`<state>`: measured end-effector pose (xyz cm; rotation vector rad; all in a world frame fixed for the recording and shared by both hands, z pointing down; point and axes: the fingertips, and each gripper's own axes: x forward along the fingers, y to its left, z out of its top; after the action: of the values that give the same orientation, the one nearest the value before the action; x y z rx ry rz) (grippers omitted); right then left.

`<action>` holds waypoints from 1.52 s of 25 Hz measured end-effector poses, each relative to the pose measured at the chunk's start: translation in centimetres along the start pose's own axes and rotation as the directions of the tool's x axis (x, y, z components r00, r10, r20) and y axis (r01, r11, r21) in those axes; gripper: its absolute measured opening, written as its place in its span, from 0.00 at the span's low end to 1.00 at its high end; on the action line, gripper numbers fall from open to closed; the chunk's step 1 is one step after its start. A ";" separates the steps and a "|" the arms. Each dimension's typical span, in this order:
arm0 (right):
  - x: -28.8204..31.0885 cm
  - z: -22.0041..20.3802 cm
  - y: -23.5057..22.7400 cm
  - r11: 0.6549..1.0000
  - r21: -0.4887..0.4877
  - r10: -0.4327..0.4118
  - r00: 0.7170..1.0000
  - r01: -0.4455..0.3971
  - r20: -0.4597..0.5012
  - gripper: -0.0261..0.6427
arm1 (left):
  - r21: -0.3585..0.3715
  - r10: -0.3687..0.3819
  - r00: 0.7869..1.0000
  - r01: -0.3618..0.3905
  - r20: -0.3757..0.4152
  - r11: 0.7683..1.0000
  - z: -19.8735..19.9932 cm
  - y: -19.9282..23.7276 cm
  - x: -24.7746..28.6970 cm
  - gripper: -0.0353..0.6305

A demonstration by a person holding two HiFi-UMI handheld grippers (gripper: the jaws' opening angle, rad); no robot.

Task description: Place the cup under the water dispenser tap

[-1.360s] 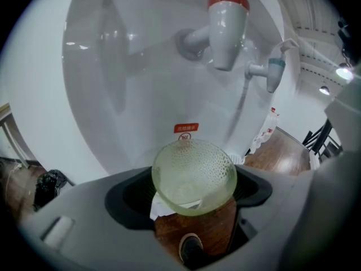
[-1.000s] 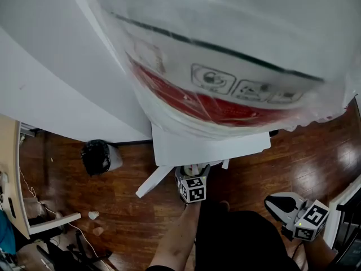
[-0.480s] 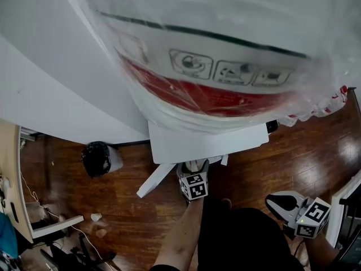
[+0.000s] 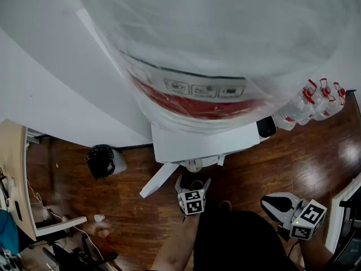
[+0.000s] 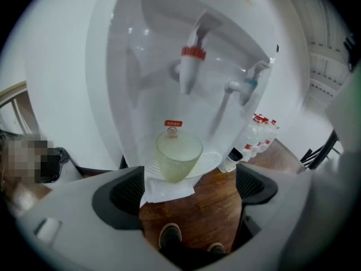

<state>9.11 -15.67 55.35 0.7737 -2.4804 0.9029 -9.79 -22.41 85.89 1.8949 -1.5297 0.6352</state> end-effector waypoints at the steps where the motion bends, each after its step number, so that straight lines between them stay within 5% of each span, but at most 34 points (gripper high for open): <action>1: -0.4 0.4 0.4 1.000 -0.004 0.007 1.000 -0.007 0.009 0.07 | -0.010 -0.007 1.000 0.007 -0.003 1.000 -0.2 -0.1 -1.8 0.94; 6: -2.3 1.8 2.5 0.995 -0.087 0.044 0.997 -0.039 0.057 0.07 | -0.021 0.022 0.999 -0.022 0.029 1.000 0.8 -0.2 -10.4 0.91; 12: -5.8 1.2 5.1 0.994 -0.086 0.074 0.993 -0.066 0.095 0.07 | 0.011 -0.012 0.985 0.010 0.174 1.000 6.0 -4.3 -20.8 0.79; 16: -9.3 1.6 6.7 0.997 -0.059 0.057 0.984 -0.047 0.171 0.07 | 0.143 -0.139 0.945 0.099 0.296 0.985 9.6 -8.1 -28.0 0.51; 27: -12.6 2.8 16.8 0.990 -0.144 0.045 0.941 0.004 0.335 0.07 | 0.257 -0.155 0.857 0.027 0.492 0.966 12.9 -7.5 -44.4 0.42; 33: -13.7 1.4 23.0 0.989 -0.149 0.042 0.927 0.014 0.372 0.06 | 0.212 -0.156 0.782 0.031 0.603 0.977 12.0 -6.2 -53.1 0.24; 38: -14.9 -0.7 25.0 0.986 -0.146 -0.018 0.926 0.078 0.377 0.04 | 0.175 -0.190 0.788 0.106 0.586 0.979 11.2 -6.7 -56.6 0.24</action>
<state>5.43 6.22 36.57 1.0274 -2.8030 0.5709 -15.55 9.01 37.42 2.4478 -1.7085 0.0427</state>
